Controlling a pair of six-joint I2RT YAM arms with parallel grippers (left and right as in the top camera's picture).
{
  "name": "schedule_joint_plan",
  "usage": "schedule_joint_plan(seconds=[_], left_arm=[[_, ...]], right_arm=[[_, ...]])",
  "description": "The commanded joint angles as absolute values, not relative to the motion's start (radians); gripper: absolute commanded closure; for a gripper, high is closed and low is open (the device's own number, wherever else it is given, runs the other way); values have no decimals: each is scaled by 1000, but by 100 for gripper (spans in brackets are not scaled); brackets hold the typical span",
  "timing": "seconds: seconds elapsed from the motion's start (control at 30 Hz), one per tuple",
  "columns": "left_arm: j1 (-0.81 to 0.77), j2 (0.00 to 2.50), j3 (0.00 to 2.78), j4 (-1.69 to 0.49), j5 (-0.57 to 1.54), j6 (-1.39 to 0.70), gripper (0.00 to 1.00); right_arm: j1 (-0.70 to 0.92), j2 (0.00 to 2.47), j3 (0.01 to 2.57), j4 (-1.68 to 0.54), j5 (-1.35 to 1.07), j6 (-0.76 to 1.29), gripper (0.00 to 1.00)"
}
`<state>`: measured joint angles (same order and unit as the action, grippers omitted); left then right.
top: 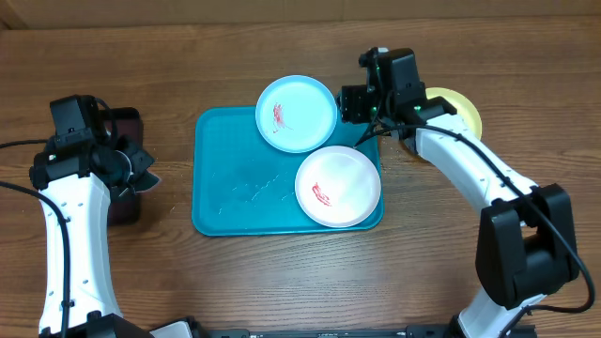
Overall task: Clean dirty plates on tray and stack at the side
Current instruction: 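Move the right gripper to the upper white plate's rim and grip it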
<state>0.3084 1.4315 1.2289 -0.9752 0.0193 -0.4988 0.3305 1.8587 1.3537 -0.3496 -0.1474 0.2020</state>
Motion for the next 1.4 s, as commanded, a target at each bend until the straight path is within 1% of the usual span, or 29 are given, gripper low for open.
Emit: schedule_joint_plan(seconds=[0.0, 0.37, 0.5, 0.77, 0.87, 1.2, 1.23, 1.27, 1.3, 1.37], left_arm=[[314, 1436, 1220, -971, 28, -494, 96], [314, 1436, 1220, -970, 27, -493, 96], [314, 1436, 1220, -963, 27, -493, 96], [314, 1436, 1220, -963, 27, -493, 96], [314, 1436, 1220, -963, 28, -493, 96], [314, 1436, 1220, -964, 28, -493, 96], [314, 1436, 1220, -964, 28, -493, 96], [314, 1436, 1220, -964, 28, -493, 96], [314, 1436, 1220, -964, 27, -493, 96], [314, 1436, 1220, -963, 27, -493, 96]], right_arm=[[351, 1879, 1341, -299, -105, 222, 34], [381, 2066, 1342, -130, -106, 240, 35], [392, 2077, 1342, -99, -106, 236, 38], [405, 2093, 1342, -73, -102, 232, 39], [405, 2119, 1342, -76, -87, 233, 43], [405, 2137, 1342, -72, -60, 232, 44], [405, 2140, 1342, -72, -61, 232, 48], [405, 2144, 1342, -72, -67, 233, 59], [405, 2144, 1342, -72, -74, 233, 66], [406, 2144, 1342, -68, -94, 233, 70]])
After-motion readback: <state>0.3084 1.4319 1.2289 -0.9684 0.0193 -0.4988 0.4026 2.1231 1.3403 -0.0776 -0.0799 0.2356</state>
